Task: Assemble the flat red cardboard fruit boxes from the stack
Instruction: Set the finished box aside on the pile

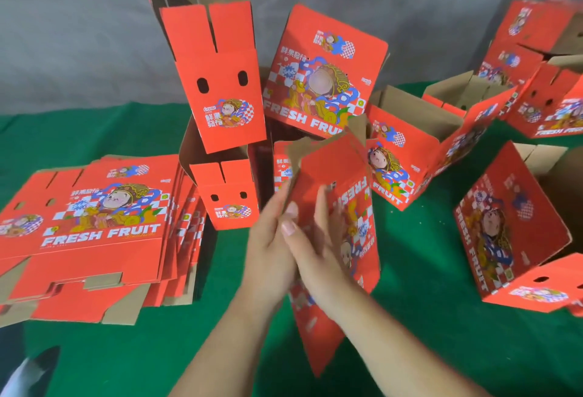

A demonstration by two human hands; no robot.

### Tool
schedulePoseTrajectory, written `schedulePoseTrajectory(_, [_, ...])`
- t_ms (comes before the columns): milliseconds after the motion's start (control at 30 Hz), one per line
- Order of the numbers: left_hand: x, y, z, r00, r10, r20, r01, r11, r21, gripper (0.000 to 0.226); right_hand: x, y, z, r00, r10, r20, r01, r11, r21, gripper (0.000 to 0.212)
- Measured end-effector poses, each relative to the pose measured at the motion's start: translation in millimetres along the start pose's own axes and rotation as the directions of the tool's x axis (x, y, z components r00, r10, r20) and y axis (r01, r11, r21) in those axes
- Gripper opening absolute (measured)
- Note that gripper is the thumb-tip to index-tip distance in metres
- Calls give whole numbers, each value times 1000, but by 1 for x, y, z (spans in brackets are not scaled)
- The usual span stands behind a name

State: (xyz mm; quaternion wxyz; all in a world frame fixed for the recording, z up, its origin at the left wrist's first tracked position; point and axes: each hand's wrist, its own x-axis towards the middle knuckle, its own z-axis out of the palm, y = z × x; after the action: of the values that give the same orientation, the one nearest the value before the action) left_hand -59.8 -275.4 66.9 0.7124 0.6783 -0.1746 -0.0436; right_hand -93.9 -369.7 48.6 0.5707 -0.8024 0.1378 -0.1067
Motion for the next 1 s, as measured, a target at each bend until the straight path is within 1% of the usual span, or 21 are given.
schedulePoseTrajectory(33, [-5,4,8,994,-63,89,84,959,-269,46,-1,1,2,999,-16,29,15,999,33,116])
schedulePoseTrajectory(67, [-10,7,11,977,-107,185,187,849,-494,56,0,2,0,998,-31,56,26,997,74,121])
schedulePoseTrajectory(100, [-12,9,11,954,-125,273,274,733,-623,67,1,2,-4,996,-46,78,37,993,113,127])
schedulePoseTrajectory(133, [-11,10,10,935,-120,333,323,676,-663,75,1,2,-9,994,-67,83,54,988,146,130])
schedulePoseTrajectory(167, [-9,10,10,928,-127,350,339,674,-656,75,0,2,-14,993,-97,65,84,981,177,128])
schedulePoseTrajectory(200, [-7,9,11,928,-156,338,348,685,-640,71,-2,3,-18,990,-135,34,125,972,199,117])
schedulePoseTrajectory(267, [0,5,15,929,-227,293,362,730,-580,61,-4,7,-27,978,-199,-55,206,962,182,87])
schedulePoseTrajectory(300, [3,2,16,932,-251,263,356,775,-522,52,-6,8,-32,969,-218,-114,236,956,174,75])
schedulePoseTrajectory(367, [11,-5,16,948,-271,166,311,900,-306,35,-8,10,-46,946,-207,-249,262,941,213,55])
schedulePoseTrajectory(400, [14,-9,15,956,-260,136,281,944,-174,31,-9,12,-53,932,-185,-313,270,929,255,45])
schedulePoseTrajectory(433, [17,-15,15,959,-256,117,266,961,-75,31,-10,15,-60,916,-157,-368,278,912,302,34])
schedulePoseTrajectory(500, [22,-24,13,958,-277,78,281,959,-39,31,-13,21,-74,886,-94,-454,279,891,359,19])
schedulePoseTrajectory(567, [29,-36,12,956,-289,44,292,954,-73,28,-14,27,-85,856,-32,-516,271,877,396,14])
schedulePoseTrajectory(600, [33,-42,12,957,-289,38,291,953,-86,28,-15,29,-89,846,15,-533,265,856,445,16])
schedulePoseTrajectory(667, [39,-46,12,958,-286,36,288,955,-68,30,-16,37,-95,846,102,-523,242,800,549,27])
schedulePoseTrajectory(733, [44,-46,12,959,-282,15,282,958,-40,48,-18,47,-104,867,153,-474,192,775,602,30])
schedulePoseTrajectory(767, [47,-48,11,963,-269,-10,269,963,3,52,-18,53,-112,877,189,-442,145,772,619,29])
schedulePoseTrajectory(833, [55,-51,5,975,-210,-77,215,973,79,46,-15,64,-135,912,232,-337,48,759,650,28])
schedulePoseTrajectory(900, [64,-52,-3,976,-174,-129,186,979,84,42,-9,72,-158,935,273,-228,-48,733,679,20])
schedulePoseTrajectory(933, [67,-53,-8,973,-156,-168,176,978,112,47,-6,76,-167,929,308,-205,-87,720,689,16])
schedulePoseTrajectory(1000, [72,-61,-21,957,-145,-253,193,965,177,57,0,84,-178,906,361,-222,-117,715,689,29])
